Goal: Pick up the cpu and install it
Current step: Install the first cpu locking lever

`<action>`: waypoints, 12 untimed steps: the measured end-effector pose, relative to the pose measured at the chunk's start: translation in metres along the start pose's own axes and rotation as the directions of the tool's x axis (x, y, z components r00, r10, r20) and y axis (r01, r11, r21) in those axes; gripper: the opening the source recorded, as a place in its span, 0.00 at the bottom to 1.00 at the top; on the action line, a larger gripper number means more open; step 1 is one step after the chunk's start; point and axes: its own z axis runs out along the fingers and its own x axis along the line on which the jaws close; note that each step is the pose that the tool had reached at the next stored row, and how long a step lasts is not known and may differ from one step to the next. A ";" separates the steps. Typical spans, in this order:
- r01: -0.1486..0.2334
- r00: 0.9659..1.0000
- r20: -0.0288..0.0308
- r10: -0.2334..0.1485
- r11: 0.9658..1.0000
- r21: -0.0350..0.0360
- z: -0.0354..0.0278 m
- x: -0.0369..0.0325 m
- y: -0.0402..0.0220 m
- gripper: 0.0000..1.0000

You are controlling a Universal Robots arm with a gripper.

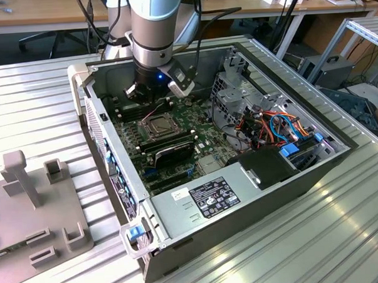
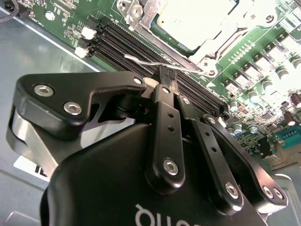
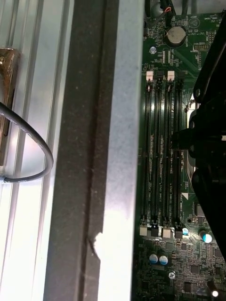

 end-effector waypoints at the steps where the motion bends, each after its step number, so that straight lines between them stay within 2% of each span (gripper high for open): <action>1: 0.000 1.000 0.000 0.000 1.000 0.000 0.0001 -0.0001 0.0000 0.11; 12: 0.000 1.000 0.000 0.000 1.000 0.000 0.0025 -0.0021 -0.0007 0.11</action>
